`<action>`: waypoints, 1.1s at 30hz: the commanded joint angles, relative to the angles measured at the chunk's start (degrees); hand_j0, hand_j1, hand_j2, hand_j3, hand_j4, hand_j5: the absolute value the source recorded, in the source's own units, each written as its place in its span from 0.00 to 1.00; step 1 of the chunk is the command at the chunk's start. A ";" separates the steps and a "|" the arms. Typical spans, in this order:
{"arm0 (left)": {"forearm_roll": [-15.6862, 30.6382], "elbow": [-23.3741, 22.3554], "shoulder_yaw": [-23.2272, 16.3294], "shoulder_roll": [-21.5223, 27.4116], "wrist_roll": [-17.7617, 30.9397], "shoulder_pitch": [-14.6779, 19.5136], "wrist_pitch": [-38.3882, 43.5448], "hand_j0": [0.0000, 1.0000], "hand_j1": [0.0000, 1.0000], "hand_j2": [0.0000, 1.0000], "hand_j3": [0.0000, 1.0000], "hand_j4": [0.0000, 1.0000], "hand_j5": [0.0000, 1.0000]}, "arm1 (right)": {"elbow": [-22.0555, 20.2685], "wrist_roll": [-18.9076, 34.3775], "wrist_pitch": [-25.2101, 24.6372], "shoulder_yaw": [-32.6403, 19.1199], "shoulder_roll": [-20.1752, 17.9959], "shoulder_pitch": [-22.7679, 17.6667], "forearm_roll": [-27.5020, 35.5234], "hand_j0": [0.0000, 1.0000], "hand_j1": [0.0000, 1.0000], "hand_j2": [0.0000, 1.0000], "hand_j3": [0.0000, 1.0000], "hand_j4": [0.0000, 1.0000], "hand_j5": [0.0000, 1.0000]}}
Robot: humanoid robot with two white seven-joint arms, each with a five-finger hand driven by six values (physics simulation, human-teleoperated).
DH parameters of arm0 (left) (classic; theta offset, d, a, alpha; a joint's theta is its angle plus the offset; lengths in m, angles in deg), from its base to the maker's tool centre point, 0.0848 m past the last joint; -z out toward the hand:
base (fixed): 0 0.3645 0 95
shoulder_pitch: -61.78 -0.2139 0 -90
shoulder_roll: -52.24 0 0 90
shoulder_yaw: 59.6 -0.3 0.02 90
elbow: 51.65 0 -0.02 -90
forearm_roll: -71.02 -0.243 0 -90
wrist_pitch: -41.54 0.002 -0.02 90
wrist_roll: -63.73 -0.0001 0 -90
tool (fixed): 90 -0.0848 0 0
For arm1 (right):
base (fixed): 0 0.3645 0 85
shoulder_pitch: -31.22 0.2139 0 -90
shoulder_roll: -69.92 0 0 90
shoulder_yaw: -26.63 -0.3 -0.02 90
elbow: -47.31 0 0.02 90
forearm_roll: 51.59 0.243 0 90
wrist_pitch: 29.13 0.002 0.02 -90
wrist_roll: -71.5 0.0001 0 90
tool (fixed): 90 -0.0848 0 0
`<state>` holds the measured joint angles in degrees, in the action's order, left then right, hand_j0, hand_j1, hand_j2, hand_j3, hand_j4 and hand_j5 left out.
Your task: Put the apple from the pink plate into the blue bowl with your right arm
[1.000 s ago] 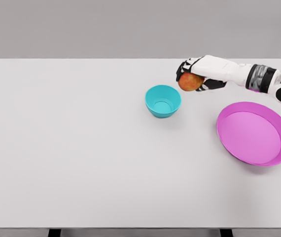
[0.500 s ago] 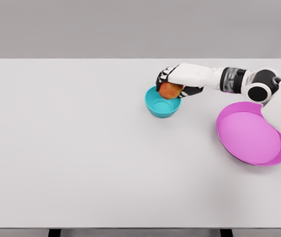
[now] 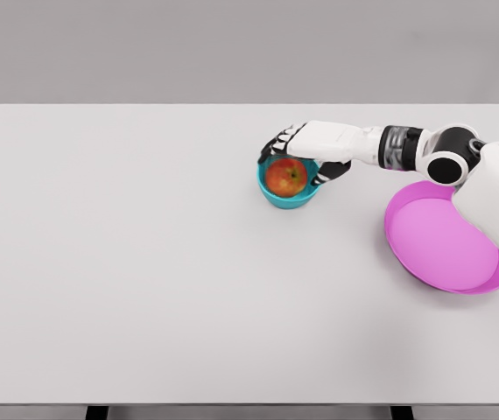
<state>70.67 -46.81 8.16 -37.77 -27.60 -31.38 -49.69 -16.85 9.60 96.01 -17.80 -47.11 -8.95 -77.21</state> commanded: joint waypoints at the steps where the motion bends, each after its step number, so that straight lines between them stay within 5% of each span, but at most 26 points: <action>1: 0.00 -0.01 0.00 0.01 0.01 0.00 0.00 1.00 1.00 1.00 1.00 1.00 1.00 | -0.18 -0.06 -0.14 -0.04 -0.04 0.00 0.39 1.00 1.00 1.00 1.00 1.00 1.00; 7: 0.00 -0.01 0.00 0.01 0.01 0.00 0.00 1.00 1.00 1.00 1.00 1.00 1.00 | -0.79 -0.06 -0.14 -0.22 -0.39 0.09 0.39 1.00 1.00 1.00 1.00 1.00 1.00; 9: 0.00 -0.01 0.00 0.01 0.01 0.00 0.00 1.00 1.00 1.00 1.00 1.00 1.00 | -4.56 0.12 -0.14 -0.92 -2.40 0.35 0.48 1.00 1.00 1.00 1.00 1.00 1.00; 13: 0.00 -0.01 0.00 0.01 0.01 0.00 0.00 1.00 1.00 1.00 1.00 1.00 1.00 | -12.22 0.12 -0.14 -13.92 -11.82 -3.95 0.91 1.00 1.00 1.00 1.00 1.00 1.00; 19: 0.00 -0.01 0.00 0.01 0.01 0.00 0.00 1.00 1.00 1.00 1.00 1.00 1.00 | -12.83 6.91 -0.14 -33.35 -14.02 -17.22 1.00 1.00 1.00 1.00 1.00 1.00 1.00; 23: 0.00 -0.01 0.00 0.01 0.01 0.00 0.00 1.00 1.00 1.00 1.00 1.00 1.00 | -12.13 6.91 -0.14 -34.32 -14.81 -21.53 1.00 1.00 1.00 1.00 1.00 1.00 1.00; 33: 0.18 0.43 -0.18 0.01 -0.25 0.09 0.00 1.00 1.00 1.00 1.00 1.00 1.00 | -12.22 6.91 -0.14 -34.32 -14.89 -23.82 0.92 1.00 1.00 1.00 1.00 1.00 1.00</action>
<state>70.69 -46.66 8.09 -37.77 -27.65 -31.29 -49.75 -29.10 16.51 96.04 -52.01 -61.79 -32.76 -76.65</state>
